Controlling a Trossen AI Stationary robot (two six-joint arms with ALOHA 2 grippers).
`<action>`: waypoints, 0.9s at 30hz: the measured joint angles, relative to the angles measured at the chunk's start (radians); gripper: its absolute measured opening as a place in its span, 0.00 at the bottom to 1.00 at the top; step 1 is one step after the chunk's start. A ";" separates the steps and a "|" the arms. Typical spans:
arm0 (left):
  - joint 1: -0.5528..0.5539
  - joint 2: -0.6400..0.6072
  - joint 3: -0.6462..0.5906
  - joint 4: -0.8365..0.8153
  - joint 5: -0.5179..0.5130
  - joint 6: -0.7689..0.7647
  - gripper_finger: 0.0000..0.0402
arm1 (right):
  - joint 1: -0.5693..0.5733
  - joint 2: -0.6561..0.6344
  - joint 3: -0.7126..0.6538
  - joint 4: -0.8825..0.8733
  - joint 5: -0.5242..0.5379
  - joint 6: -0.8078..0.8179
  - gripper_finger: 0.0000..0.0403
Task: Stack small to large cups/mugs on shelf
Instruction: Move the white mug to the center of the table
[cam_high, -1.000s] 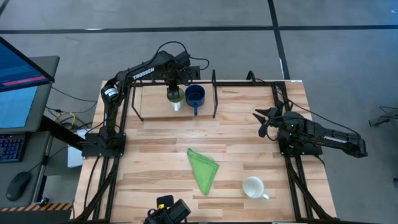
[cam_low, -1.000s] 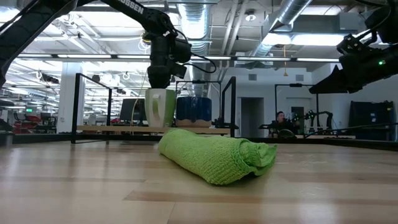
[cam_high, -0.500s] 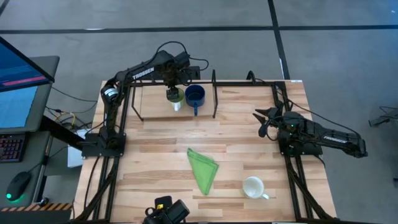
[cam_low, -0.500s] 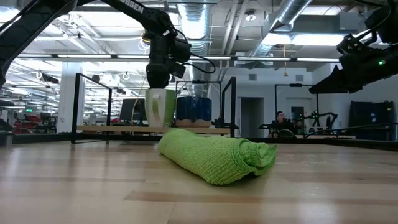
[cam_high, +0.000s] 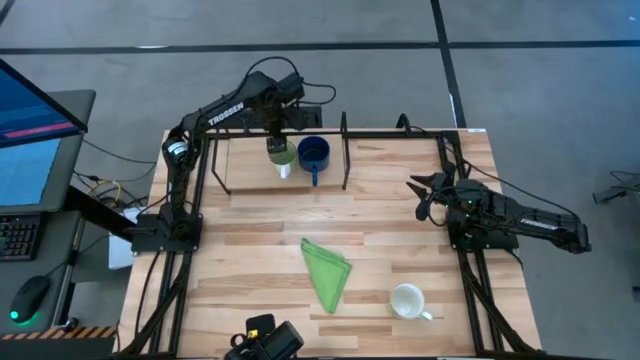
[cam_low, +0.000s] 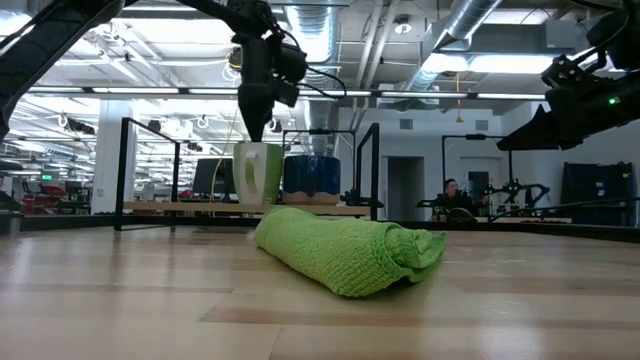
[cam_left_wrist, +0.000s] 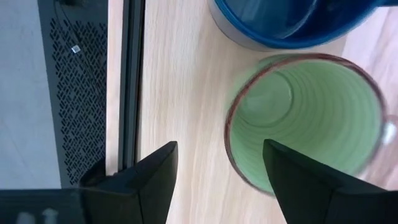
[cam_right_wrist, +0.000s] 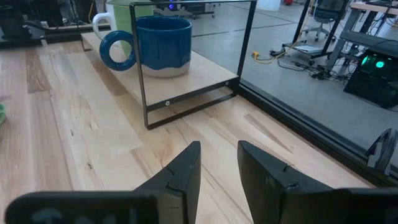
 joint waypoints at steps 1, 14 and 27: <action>0.000 0.000 0.017 -0.016 0.000 -0.006 0.57 | 0.000 0.000 0.000 0.000 0.000 0.000 0.32; 0.023 -0.042 0.284 -0.125 0.291 0.003 0.57 | 0.000 0.000 0.000 0.000 -0.001 0.002 0.32; 0.002 -0.390 0.286 -0.014 0.694 0.086 0.57 | 0.000 0.000 0.000 0.000 -0.001 0.003 0.32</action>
